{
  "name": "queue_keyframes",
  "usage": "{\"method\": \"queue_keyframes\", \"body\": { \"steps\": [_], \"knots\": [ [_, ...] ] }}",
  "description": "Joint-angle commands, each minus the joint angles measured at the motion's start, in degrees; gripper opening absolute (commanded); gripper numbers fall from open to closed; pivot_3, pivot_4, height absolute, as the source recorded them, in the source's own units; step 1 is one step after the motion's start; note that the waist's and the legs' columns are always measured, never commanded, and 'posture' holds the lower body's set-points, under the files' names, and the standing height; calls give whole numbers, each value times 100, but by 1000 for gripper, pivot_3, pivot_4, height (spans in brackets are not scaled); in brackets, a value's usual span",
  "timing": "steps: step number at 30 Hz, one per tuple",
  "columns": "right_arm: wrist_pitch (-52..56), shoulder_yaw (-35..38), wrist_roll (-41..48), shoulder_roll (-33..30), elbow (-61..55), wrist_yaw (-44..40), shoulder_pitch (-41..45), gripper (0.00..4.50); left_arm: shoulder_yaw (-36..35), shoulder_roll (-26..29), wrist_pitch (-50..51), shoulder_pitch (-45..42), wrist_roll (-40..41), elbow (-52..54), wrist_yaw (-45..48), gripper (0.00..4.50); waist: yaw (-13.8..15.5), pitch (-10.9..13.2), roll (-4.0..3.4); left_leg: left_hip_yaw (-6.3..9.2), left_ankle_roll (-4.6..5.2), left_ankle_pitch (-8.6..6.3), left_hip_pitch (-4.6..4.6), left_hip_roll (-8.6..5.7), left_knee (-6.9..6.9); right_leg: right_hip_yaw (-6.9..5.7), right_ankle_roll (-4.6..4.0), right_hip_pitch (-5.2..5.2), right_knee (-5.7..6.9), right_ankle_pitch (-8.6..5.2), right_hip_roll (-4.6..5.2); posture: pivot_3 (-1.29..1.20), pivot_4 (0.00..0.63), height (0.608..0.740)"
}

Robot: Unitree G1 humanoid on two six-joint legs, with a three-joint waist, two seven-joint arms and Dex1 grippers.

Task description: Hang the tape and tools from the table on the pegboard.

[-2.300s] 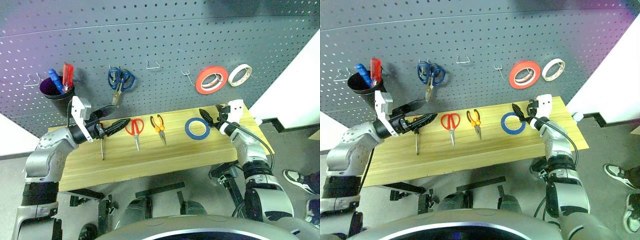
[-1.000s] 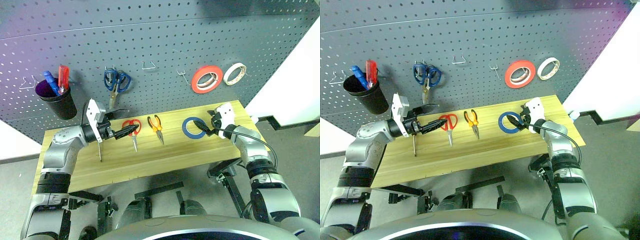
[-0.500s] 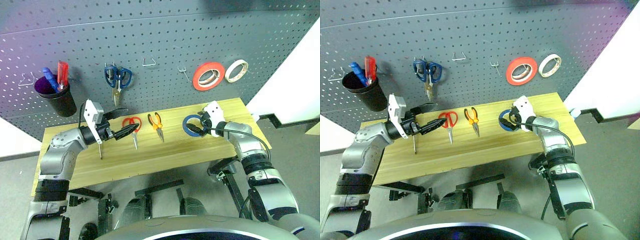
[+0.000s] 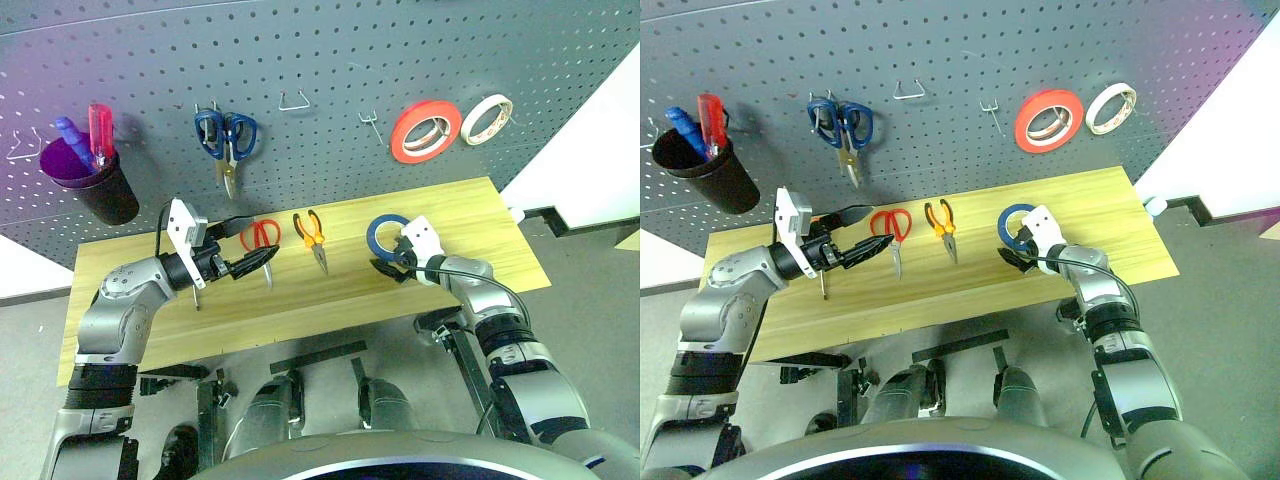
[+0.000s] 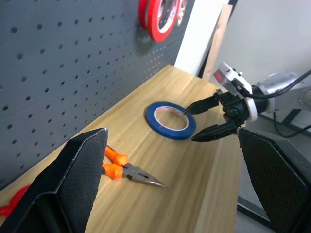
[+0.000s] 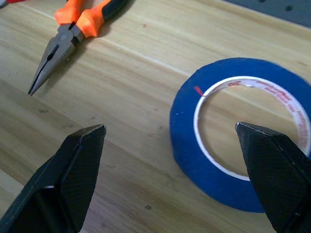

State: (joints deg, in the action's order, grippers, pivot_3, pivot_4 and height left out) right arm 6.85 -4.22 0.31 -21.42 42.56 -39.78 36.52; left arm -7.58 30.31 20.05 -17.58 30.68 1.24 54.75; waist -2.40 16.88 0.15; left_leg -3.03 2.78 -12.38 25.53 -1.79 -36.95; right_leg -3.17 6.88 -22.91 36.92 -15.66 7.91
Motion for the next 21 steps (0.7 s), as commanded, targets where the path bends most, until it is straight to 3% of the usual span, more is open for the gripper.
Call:
{"method": "queue_keyframes", "body": {
  "steps": [1,21],
  "knots": [
    [-247,-67,-117,-5,294,-5,208,4500,-79,-7,-3,44,96,214,-36,4472,1,26,1,0,-1,0,0,0,0,-1,0,0,0,0,0,3,334,740],
    [-878,-318,-714,57,2201,-104,1249,4500,-170,15,77,265,135,514,-182,4472,37,165,12,-8,-7,0,24,0,14,-7,2,-28,-8,1,0,49,346,740]
  ]
}}
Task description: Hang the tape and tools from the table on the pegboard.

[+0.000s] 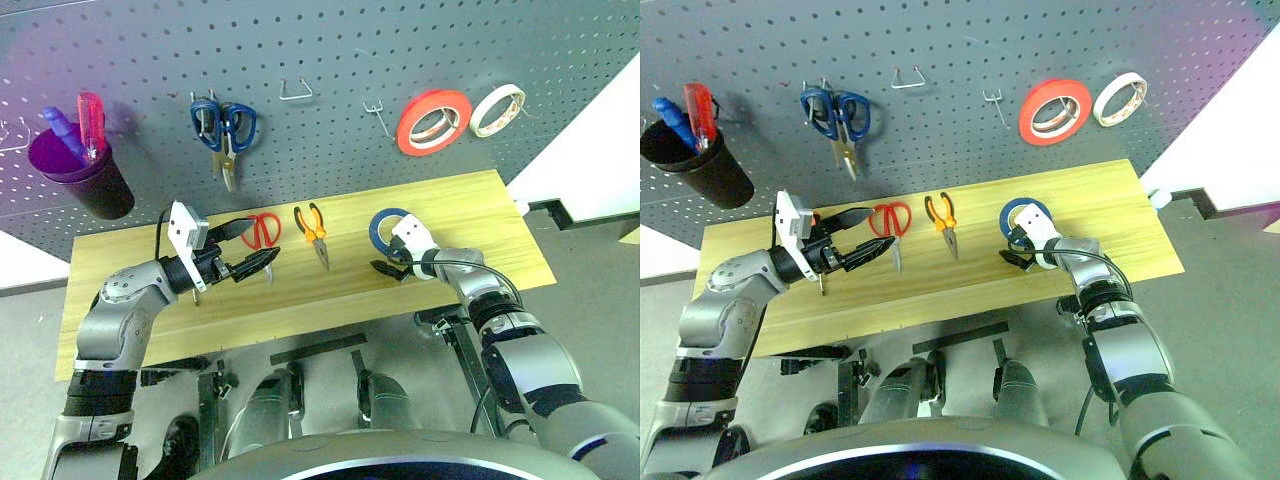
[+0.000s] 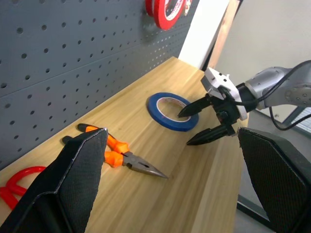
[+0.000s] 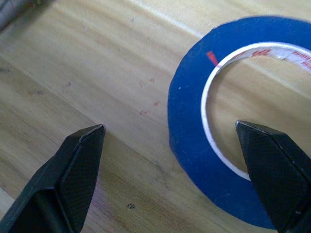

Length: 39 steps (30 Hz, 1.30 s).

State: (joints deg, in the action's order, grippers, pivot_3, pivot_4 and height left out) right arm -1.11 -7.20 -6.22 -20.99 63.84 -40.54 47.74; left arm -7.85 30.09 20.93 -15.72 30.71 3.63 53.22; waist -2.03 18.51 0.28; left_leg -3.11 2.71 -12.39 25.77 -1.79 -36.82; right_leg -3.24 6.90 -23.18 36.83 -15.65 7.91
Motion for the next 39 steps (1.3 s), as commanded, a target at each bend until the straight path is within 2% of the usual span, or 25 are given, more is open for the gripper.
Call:
{"method": "queue_keyframes", "body": {
  "steps": [1,7,13,18,24,26,39],
  "knots": [
    [-93,-22,-79,19,99,-24,146,4500,-141,33,-16,91,131,285,-38,4472,0,6,-1,0,0,0,1,0,0,0,0,0,0,0,0,49,347,740],
    [-107,-7,-164,-10,324,64,324,4500,-128,7,-15,104,152,346,-76,4472,1,32,1,0,-1,0,1,0,2,-1,0,-2,-5,0,0,51,345,740],
    [-127,-12,-215,-34,421,81,331,4500,-284,92,150,140,544,549,29,4472,6,38,4,-4,-34,20,1,0,37,-4,1,1,-39,1,-2,54,338,740],
    [-155,-41,-231,-12,423,20,304,2973,-382,328,625,372,1078,1079,218,4500,6,39,7,-9,-43,26,0,0,76,-10,1,18,-64,2,-5,53,339,740],
    [-155,-5,-220,-13,455,28,321,1061,-400,664,692,587,1091,1278,408,4500,7,40,7,-10,-45,26,-2,-1,76,-17,1,22,-70,2,-7,59,336,740],
    [-167,-2,-222,-13,454,22,328,691,-412,684,663,568,1081,1257,399,4500,24,40,8,-9,-47,27,-4,0,74,-17,1,24,-70,2,-7,58,335,740],
    [-187,31,-216,-46,442,49,339,690,-377,691,598,553,1005,1211,399,4500,106,42,9,-10,-51,29,-2,2,78,-16,1,19,-71,2,-8,55,340,740]
  ]
}}
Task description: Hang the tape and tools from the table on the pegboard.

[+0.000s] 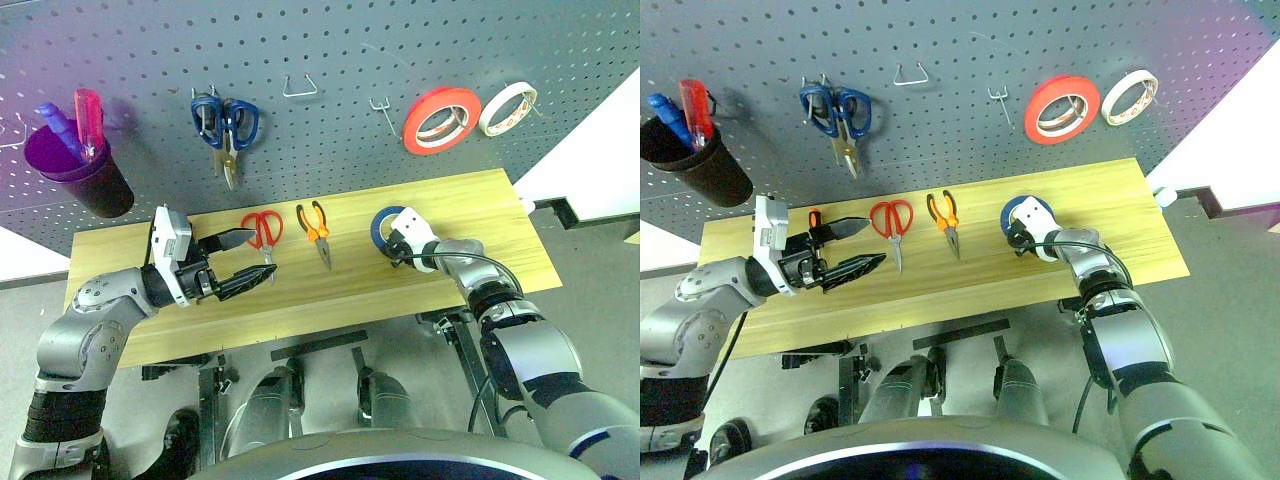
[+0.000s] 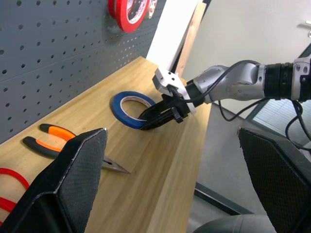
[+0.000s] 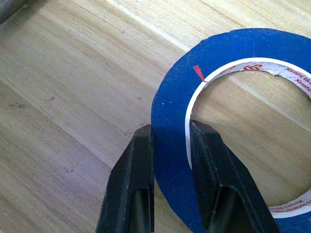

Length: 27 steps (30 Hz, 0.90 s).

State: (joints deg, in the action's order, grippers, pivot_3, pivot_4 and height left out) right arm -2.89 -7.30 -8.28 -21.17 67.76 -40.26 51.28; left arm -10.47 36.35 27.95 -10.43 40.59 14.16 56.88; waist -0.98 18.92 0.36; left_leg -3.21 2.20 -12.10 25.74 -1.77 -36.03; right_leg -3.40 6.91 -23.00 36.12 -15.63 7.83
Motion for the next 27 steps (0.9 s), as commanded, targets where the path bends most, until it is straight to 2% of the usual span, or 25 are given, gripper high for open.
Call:
{"method": "queue_keyframes", "body": {
  "steps": [1,13,18,27],
  "knots": [
    [7,59,20,-26,26,-23,-15,690,-113,68,-116,25,5,152,37,4500,1,0,0,0,0,0,0,0,0,0,0,0,0,0,0,54,342,740],
    [181,568,554,-162,-455,-296,-188,690,8,1,-348,-56,-200,29,126,4500,6,1,-2,0,0,0,5,0,2,-1,0,-3,-1,0,0,25,320,740],
    [677,998,1075,-216,-947,-544,-295,690,35,-38,-430,-164,-239,-94,145,4500,5,1,-2,-1,0,0,13,0,1,-4,0,-6,-2,0,0,11,319,740],
    [1694,1230,1624,-286,-2334,-838,-880,690,86,-53,-559,-374,-353,-341,289,4500,4,1,-2,0,1,1,25,0,0,-8,1,-15,-2,0,-1,-5,308,740]
  ]
}}
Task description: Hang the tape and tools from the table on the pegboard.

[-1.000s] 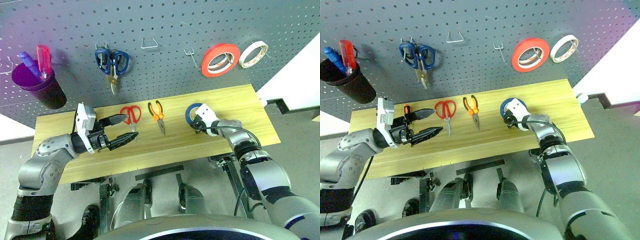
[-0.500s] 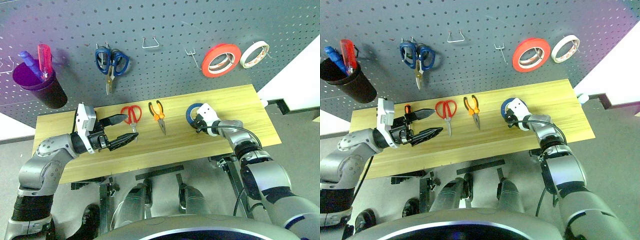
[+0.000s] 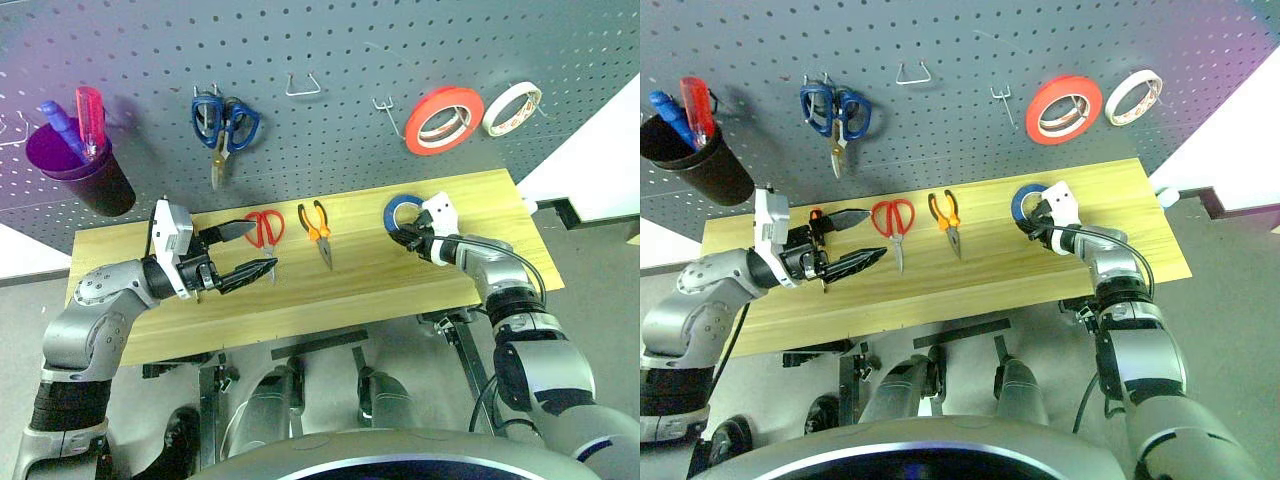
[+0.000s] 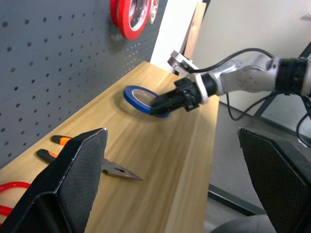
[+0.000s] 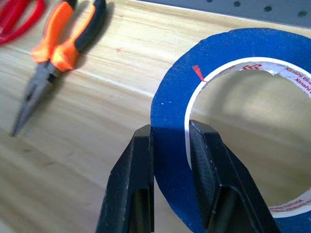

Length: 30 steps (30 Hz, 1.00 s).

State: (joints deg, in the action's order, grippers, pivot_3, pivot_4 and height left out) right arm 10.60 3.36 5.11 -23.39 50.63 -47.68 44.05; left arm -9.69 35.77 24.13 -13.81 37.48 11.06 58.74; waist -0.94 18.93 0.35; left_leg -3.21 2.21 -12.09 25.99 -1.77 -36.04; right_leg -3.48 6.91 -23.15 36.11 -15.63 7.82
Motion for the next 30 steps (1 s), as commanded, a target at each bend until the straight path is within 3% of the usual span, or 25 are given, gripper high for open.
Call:
{"method": "queue_keyframes", "body": {
  "steps": [1,18,30],
  "knots": [
    [517,246,401,-90,-861,-65,-267,690,14,6,-205,-43,-66,-45,122,4500,1,0,0,0,0,0,1,0,0,0,0,-2,0,0,0,-4,307,740],
    [2405,1385,2331,154,-4507,700,-2019,690,6,-21,-313,-143,-84,-165,187,4500,0,0,0,1,1,0,10,0,-4,-6,1,-8,1,0,3,-35,304,740],
    [2315,1661,3107,360,-5635,1115,-2441,690,-2,4,-331,-183,-106,-188,241,4500,-2,-1,0,1,8,4,12,1,-6,-6,1,-10,2,0,2,-55,292,740]
  ]
}}
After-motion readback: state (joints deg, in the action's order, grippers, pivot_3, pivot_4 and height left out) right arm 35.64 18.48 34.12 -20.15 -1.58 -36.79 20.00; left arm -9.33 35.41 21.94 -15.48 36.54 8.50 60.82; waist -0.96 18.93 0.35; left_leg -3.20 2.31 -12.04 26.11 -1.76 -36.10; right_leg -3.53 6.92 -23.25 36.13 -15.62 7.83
